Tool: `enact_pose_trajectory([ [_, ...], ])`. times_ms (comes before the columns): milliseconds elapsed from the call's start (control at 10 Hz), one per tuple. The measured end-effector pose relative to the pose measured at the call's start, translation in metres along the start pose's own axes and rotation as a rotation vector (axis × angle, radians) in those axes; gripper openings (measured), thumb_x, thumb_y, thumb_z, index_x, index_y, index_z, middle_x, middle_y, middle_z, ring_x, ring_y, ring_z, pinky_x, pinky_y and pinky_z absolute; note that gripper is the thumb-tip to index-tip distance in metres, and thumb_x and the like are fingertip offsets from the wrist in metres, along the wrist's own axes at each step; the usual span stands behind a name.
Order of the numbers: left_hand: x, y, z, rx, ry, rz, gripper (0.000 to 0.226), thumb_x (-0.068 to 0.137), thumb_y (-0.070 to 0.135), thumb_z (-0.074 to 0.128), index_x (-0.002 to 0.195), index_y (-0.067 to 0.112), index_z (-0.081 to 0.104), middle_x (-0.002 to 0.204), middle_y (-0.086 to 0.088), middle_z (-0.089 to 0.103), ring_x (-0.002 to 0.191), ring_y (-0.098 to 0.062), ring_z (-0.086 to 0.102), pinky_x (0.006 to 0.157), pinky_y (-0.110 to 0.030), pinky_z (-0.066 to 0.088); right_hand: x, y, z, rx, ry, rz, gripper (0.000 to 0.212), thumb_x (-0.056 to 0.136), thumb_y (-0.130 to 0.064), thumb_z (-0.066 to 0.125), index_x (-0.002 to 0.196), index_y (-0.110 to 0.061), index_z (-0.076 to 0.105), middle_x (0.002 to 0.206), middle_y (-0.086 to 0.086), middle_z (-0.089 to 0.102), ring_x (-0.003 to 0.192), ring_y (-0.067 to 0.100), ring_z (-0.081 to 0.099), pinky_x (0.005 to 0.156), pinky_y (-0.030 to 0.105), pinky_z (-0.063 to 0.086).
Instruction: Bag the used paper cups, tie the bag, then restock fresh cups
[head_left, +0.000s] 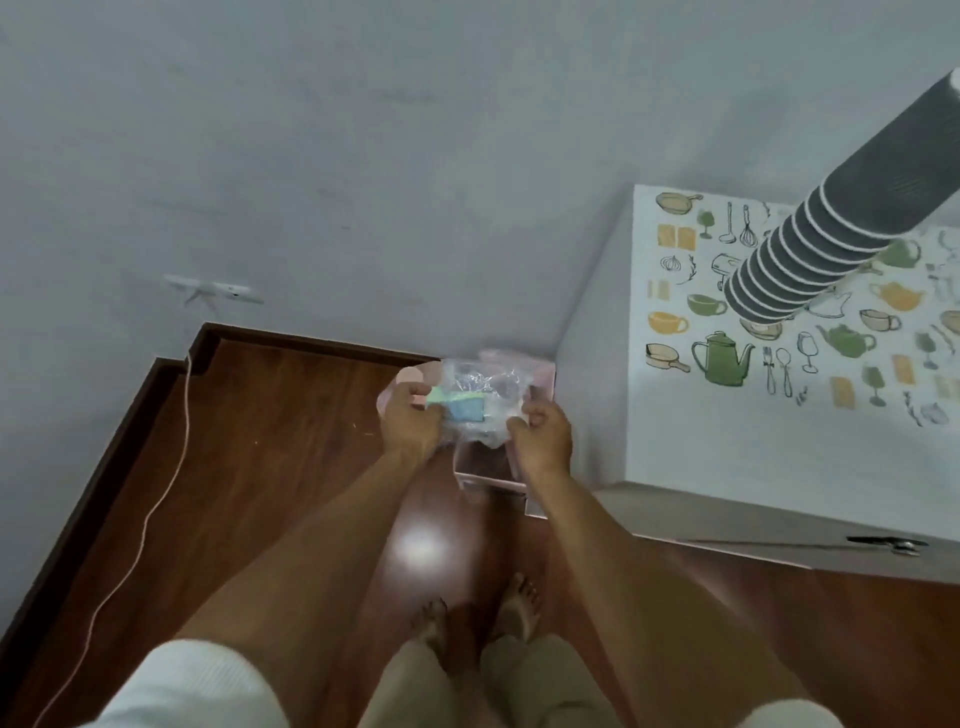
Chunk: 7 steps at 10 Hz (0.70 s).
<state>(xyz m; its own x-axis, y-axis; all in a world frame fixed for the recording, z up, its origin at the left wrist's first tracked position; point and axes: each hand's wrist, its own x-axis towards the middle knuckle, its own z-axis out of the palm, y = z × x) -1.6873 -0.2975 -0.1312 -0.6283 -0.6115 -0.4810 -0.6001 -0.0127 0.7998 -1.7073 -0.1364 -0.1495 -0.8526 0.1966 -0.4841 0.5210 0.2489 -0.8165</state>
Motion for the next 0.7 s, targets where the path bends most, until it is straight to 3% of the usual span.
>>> enact_pose_trajectory([
  [100,0.042,-0.056,0.037,0.038,-0.112,-0.014,0.029,0.086,-0.012,0.059,0.090,0.016,0.054,0.085,-0.008,0.060,0.066,-0.015,0.055,0.052,-0.021,0.048,0.038,0.053,0.022,-0.089,0.141,0.003,0.012,0.081,-0.008,0.071,0.082,-0.017,0.063,0.088,0.006,0.069,0.080,0.022,0.064,0.070,0.026,0.046],
  [200,0.062,-0.100,0.062,0.054,-0.154,-0.041,0.014,0.090,-0.009,0.057,0.089,0.004,0.062,0.071,0.000,0.056,0.060,-0.013,0.051,0.043,-0.009,0.039,0.067,0.094,0.035,-0.107,0.193,0.015,0.011,0.083,-0.008,0.064,0.074,-0.014,0.064,0.077,0.011,0.068,0.072,0.026,0.061,0.065,0.030,0.047],
  [300,0.096,-0.161,0.096,0.055,-0.246,-0.071,0.010,0.092,-0.007,0.058,0.090,0.003,0.061,0.073,-0.006,0.058,0.052,-0.006,0.052,0.041,-0.010,0.037,0.109,0.151,0.057,-0.161,0.173,0.052,0.018,0.089,-0.009,0.055,0.088,-0.005,0.073,0.090,0.016,0.073,0.079,0.024,0.060,0.071,0.028,0.045],
  [400,0.116,-0.191,0.108,-0.012,-0.347,-0.097,0.018,0.090,-0.007,0.064,0.107,0.001,0.066,0.094,-0.012,0.069,0.076,-0.022,0.067,0.058,-0.023,0.057,0.130,0.181,0.065,-0.208,0.070,0.005,0.046,0.088,-0.009,0.051,0.131,-0.017,0.068,0.127,0.003,0.069,0.109,0.023,0.065,0.095,0.029,0.052],
  [500,0.127,-0.198,0.105,0.070,-0.367,-0.083,0.029,0.089,0.004,0.067,0.118,0.002,0.068,0.107,-0.014,0.074,0.083,-0.024,0.068,0.067,-0.027,0.054,0.131,0.178,0.067,-0.271,0.057,-0.036,0.045,0.092,-0.003,0.050,0.134,-0.013,0.063,0.129,0.005,0.065,0.115,0.025,0.062,0.088,0.020,0.045],
  [600,0.124,-0.175,0.088,0.067,-0.358,-0.153,0.033,0.092,0.001,0.063,0.125,0.003,0.064,0.112,-0.015,0.070,0.078,-0.018,0.060,0.070,-0.026,0.049,0.116,0.159,0.067,-0.311,0.036,-0.038,0.034,0.094,-0.006,0.050,0.121,-0.011,0.070,0.120,0.008,0.069,0.108,0.028,0.065,0.086,0.030,0.053],
  [700,0.113,-0.134,0.063,0.045,-0.352,-0.151,0.030,0.090,-0.001,0.061,0.120,0.001,0.065,0.106,-0.019,0.069,0.087,-0.032,0.068,0.075,-0.035,0.057,0.093,0.121,0.063,-0.312,0.038,-0.057,0.026,0.094,-0.008,0.053,0.111,-0.013,0.072,0.112,0.006,0.071,0.102,0.024,0.065,0.089,0.033,0.054],
])
